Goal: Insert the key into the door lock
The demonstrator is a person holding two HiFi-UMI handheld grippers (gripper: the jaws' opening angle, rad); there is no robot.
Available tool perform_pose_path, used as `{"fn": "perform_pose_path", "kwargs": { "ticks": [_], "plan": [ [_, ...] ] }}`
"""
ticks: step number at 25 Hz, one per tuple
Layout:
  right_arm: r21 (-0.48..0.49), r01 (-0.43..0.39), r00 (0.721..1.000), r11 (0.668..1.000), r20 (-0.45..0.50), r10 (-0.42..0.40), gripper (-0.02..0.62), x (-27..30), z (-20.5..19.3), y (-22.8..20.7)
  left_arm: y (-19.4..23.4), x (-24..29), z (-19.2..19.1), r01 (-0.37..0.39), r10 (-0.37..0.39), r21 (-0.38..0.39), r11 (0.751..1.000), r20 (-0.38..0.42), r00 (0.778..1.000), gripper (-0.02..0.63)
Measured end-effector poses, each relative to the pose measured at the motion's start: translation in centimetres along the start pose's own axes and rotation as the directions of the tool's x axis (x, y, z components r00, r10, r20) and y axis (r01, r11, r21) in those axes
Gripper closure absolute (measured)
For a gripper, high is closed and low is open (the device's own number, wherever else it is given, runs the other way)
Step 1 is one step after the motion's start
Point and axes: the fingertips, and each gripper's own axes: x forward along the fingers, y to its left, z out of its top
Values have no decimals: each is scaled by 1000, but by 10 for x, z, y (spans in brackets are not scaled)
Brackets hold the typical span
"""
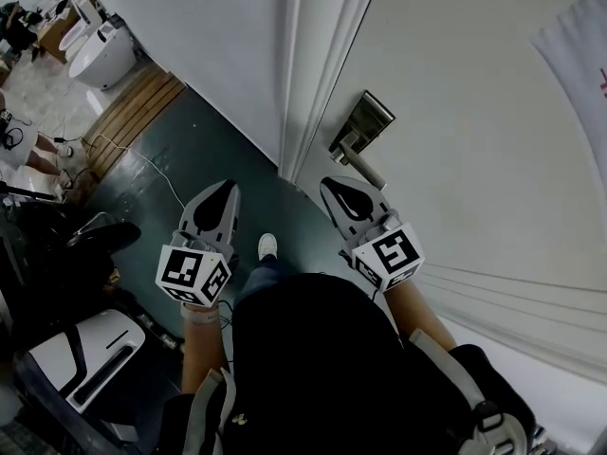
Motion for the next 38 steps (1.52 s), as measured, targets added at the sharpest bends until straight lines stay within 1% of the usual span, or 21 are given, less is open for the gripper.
{"fn": "perform_pose_path", "kwargs": {
  "ticks": [4,6,15,21,32,38],
  "plan": [
    [-35,-27,1000,999,2,27,578,2,10,9,2,-10,0,-59,62,83,995,-35,997,598],
    [-52,-40,999,998,4,40,578,4,14,13,2,-14,0,-72,77,100,992,-43,996,598],
    [-94,-71,997,993,24,73,578,7,27,22,-1,-25,1,-72,73,72,995,-18,997,598],
    [-137,-87,996,987,5,89,578,7,24,25,-1,-25,2,-71,71,49,996,3,997,598],
    [-102,-68,998,992,-7,68,578,6,15,24,0,-28,4,-49,49,-4,999,45,998,598],
    [-92,-59,998,994,-11,58,578,1,9,23,-7,-22,-2,-33,33,-2,999,32,999,598]
  ]
}}
